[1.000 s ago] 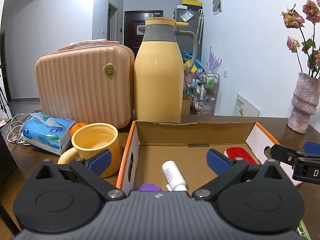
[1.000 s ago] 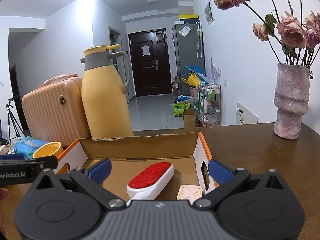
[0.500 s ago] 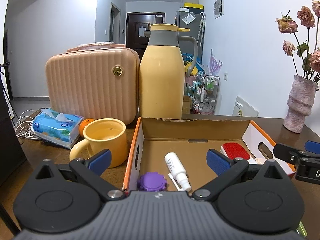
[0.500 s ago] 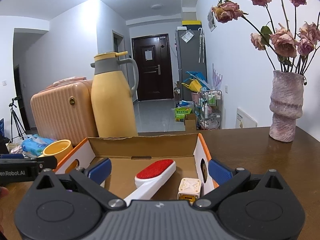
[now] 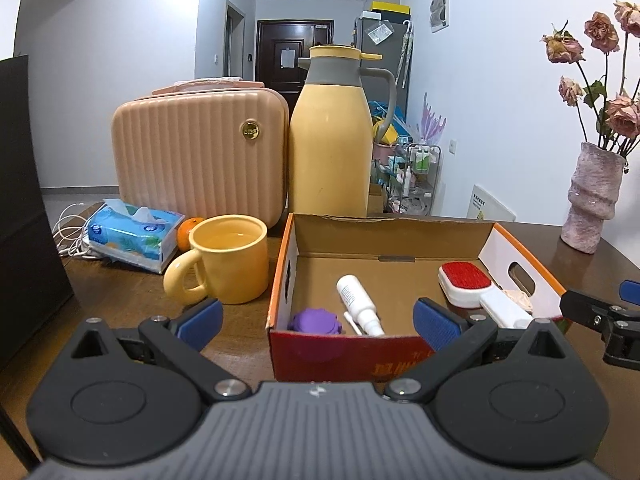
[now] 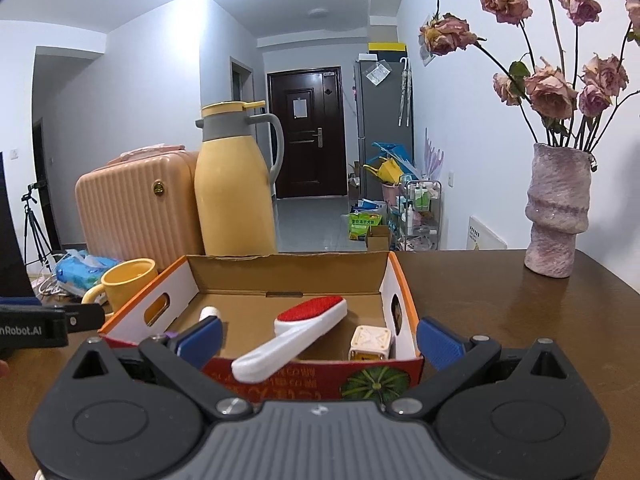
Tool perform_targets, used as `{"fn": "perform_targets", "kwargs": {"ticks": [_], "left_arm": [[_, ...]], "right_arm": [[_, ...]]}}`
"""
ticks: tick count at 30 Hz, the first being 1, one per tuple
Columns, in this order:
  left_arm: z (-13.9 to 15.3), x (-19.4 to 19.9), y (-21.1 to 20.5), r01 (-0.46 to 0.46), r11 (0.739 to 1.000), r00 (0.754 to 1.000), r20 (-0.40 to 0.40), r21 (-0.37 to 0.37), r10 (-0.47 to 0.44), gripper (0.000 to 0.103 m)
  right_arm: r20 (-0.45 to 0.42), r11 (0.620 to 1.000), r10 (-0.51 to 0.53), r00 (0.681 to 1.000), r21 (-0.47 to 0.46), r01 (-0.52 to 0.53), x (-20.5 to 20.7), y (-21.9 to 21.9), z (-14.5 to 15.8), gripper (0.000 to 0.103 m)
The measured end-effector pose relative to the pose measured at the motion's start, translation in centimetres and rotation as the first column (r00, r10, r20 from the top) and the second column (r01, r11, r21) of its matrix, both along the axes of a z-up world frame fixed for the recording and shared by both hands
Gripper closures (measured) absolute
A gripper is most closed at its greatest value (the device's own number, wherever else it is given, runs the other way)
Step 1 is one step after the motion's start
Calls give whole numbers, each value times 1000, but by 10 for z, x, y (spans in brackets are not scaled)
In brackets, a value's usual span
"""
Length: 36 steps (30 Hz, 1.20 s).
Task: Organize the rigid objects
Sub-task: 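Withdraw both tools from the box back over the table, then move the right tool to the white tape roll and close on it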
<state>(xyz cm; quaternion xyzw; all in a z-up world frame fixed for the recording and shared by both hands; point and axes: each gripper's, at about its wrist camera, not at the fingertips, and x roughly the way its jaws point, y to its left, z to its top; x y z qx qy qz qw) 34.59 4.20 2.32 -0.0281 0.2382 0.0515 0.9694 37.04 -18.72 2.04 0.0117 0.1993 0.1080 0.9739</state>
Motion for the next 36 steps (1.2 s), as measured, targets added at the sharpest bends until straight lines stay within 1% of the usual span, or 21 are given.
{"fn": "perform_targets", "kwargs": {"ticks": [9, 20, 30, 36], "left_arm": [[-1, -30, 3, 6, 1000, 1000, -15, -2, -6, 0], [-14, -55, 6, 12, 1000, 999, -53, -2, -12, 0], [-27, -74, 8, 22, 1000, 996, -91, -5, -22, 0], [-33, -79, 10, 21, 1000, 994, -107, -12, -22, 0]], "right_arm": [[-8, 1000, 15, 1000, -22, -15, -31, -2, -5, 0], [-42, 998, 38, 998, -48, -40, -62, 0, -18, 0], [-70, 997, 45, 997, -62, -49, -80, -1, -29, 0], [-88, 996, 50, 995, -71, -56, -81, 3, -35, 0]]}}
